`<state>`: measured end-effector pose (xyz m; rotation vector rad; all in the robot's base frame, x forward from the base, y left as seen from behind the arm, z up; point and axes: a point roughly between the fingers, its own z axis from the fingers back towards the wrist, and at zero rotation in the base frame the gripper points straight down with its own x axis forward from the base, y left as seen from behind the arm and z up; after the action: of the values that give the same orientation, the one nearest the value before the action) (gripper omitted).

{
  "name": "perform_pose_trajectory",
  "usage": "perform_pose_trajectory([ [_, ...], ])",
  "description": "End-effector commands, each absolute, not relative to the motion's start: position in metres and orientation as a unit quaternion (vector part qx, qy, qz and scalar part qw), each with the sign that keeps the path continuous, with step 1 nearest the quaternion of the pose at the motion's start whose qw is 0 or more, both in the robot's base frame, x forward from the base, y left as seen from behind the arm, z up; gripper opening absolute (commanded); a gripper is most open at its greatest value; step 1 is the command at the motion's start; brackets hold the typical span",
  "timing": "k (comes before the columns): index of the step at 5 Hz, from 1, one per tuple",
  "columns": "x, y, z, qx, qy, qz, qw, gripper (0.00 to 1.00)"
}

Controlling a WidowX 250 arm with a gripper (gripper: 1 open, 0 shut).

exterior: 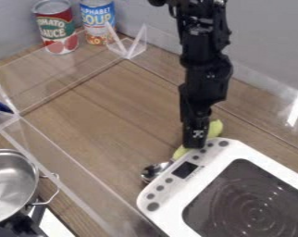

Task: Put green spoon on the white and black stove top

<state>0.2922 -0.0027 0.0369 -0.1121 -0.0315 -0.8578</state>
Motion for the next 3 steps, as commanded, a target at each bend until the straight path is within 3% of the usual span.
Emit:
perform_pose_trajectory([
  [1, 0.306, -0.003, 0.045, -0.051, -0.023, -0.424, 0.904, 1.0],
  [3, 0.318, -0.002, 0.046, -0.053, -0.015, -0.428, 0.902, 1.0],
])
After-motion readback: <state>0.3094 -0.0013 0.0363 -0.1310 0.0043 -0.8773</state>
